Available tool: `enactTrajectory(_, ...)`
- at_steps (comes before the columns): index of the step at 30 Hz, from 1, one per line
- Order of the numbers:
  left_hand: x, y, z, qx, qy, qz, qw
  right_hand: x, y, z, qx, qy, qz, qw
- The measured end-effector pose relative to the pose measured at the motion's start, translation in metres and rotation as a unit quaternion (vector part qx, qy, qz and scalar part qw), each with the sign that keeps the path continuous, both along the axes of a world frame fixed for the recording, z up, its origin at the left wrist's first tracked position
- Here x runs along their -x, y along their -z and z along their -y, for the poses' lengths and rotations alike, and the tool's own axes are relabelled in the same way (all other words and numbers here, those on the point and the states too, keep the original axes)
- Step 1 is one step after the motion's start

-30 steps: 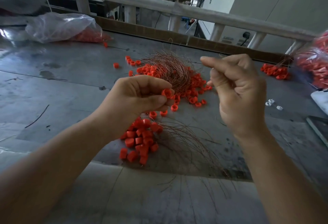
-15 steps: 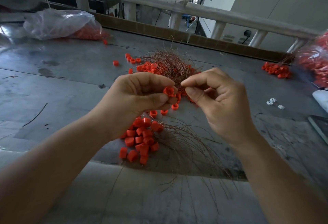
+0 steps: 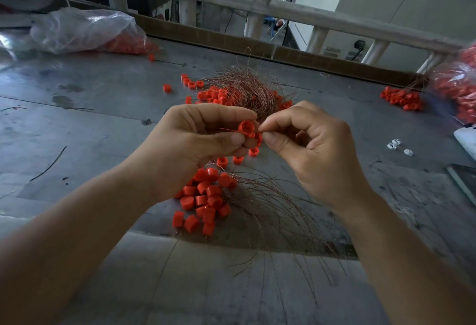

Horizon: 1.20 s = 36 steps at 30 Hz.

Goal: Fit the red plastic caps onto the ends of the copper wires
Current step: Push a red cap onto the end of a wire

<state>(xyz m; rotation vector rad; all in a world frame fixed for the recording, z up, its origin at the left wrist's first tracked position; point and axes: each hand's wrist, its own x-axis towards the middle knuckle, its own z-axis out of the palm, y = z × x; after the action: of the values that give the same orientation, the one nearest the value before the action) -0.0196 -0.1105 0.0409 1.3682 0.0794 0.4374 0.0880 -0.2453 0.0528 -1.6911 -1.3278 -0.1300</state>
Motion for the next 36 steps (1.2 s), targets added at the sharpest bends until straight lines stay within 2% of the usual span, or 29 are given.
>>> enactTrajectory(10, 0.0006, -0.0009, 0.0003, 0.021, 0.020, -0.001, 1.000, -0.0006, -0.0007, 0.0024, 0.013, 0.010, -0.012, 1.000)
enactTrajectory(36, 0.0016, -0.0022, -0.0003, -0.002, 0.013, 0.006, 1.000, 0.0033, -0.0034, 0.0034, 0.027, 0.017, -0.034, 0.999)
